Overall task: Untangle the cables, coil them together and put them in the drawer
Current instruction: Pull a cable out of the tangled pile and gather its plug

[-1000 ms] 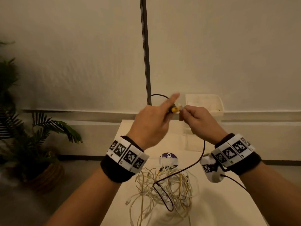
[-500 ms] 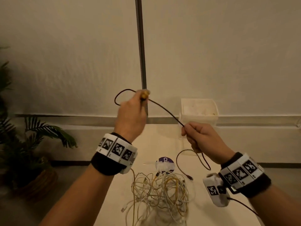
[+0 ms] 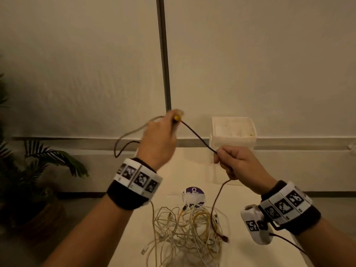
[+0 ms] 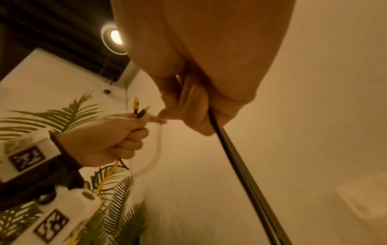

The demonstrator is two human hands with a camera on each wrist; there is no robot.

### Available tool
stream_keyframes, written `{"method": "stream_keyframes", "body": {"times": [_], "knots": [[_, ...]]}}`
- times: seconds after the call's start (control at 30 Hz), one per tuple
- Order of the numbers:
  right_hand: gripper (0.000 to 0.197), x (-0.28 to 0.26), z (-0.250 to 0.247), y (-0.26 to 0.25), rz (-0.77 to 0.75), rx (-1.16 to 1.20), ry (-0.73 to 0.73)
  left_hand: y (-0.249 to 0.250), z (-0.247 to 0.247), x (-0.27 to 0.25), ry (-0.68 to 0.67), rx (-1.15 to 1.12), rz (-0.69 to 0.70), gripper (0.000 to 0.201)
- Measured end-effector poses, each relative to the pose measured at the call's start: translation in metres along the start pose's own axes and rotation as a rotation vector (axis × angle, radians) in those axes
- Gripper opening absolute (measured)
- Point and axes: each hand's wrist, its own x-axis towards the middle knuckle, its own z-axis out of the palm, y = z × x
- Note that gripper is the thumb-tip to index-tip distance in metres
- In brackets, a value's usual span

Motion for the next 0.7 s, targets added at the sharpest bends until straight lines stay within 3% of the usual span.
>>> {"method": "stream_keyframes", "body": {"times": [0.07,0.13,0.23,0.33,0.47,0.53,0.6,0.7], "knots": [[0.035,0.005,0.010,-0.005,-0.026,-0.016,-0.006,0.023,0.022,-0.020,-0.249,-0.008,0.129,0.047],[0.038,0.009,0.017,-0.012,-0.013,0.066,-0.002,0.039,0.038,-0.033,-0.315,-0.003,0.166,0.034],[0.033,0.007,0.012,-0.016,0.023,0.201,-0.020,0.031,0.038,-0.024,-0.225,0.010,0.111,0.012],[0.032,0.002,0.004,-0.012,0.015,0.257,-0.049,0.023,0.028,-0.016,-0.180,0.007,0.067,0.016],[0.034,-0.015,-0.004,0.006,0.030,0.197,-0.088,0.002,0.005,0.005,0.136,-0.037,-0.187,0.017],[0.033,-0.027,-0.004,0.018,0.086,0.229,-0.094,-0.007,-0.002,0.008,0.133,-0.009,-0.209,0.016],[0.032,-0.033,0.005,0.021,0.101,0.235,-0.087,0.000,0.003,-0.003,0.021,0.008,-0.096,0.020],[0.033,-0.029,0.022,0.015,0.055,0.138,-0.024,0.029,0.022,-0.031,-0.192,-0.120,0.139,0.046]]}}
